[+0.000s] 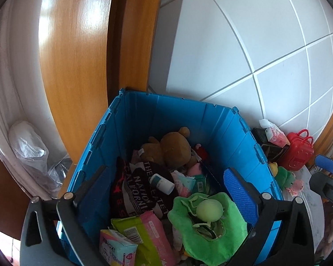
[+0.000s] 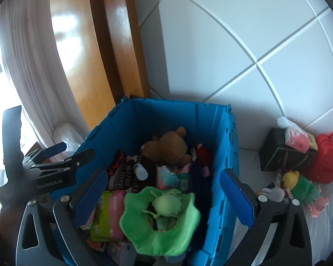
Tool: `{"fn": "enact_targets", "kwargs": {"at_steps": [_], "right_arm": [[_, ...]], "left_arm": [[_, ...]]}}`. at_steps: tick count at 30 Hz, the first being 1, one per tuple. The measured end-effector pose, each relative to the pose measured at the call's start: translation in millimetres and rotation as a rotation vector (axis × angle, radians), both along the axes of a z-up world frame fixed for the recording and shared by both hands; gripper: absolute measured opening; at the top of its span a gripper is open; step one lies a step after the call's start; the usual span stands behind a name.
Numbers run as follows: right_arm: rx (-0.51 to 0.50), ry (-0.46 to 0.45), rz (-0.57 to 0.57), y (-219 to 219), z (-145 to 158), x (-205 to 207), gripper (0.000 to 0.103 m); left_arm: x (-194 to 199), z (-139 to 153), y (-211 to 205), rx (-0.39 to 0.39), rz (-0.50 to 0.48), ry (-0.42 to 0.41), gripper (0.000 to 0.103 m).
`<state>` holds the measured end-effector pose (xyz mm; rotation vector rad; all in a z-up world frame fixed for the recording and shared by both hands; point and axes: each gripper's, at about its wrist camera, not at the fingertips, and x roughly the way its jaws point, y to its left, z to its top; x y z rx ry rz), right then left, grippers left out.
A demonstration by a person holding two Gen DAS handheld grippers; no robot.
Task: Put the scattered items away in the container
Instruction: 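Open both grippers to release the bottle and plush into the blue crate, then withdraw both grippers from the crate back toward the items on the bed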
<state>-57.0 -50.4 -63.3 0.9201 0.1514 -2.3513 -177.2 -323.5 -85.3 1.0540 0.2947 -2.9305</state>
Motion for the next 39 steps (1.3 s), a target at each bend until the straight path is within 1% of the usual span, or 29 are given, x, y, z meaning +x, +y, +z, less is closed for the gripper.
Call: {"fn": "enact_targets", "kwargs": {"at_steps": [9,14,19,23,31,34,39], "right_arm": [[-0.022,0.008,0.021,32.5,1.9,19.7,0.102],[-0.049,0.007,0.047,60.7,2.8,26.0,0.102],[-0.039,0.010,0.097,86.2,3.1,33.1,0.102],[-0.040,0.014,0.129,109.1,7.2,36.4,0.102],[-0.043,-0.005,0.138,159.6,-1.1,28.1,0.102],[-0.054,-0.010,0.136,176.8,-2.9,25.1,0.102],[-0.062,-0.005,0.123,204.4,-9.6,19.6,0.102]], "left_arm": [[20.4,6.8,30.5,-0.009,0.009,0.008,0.103],[34.4,12.9,55.5,-0.037,0.035,0.007,0.103],[49.5,19.6,81.2,-0.045,0.079,0.009,0.103],[57.9,22.9,109.1,-0.049,0.088,0.004,0.103],[69.1,24.6,161.4,-0.073,0.096,-0.008,0.103],[70.7,24.7,180.1,-0.081,0.086,-0.017,0.103],[73.7,26.3,215.6,-0.099,0.060,-0.004,0.103]]}}
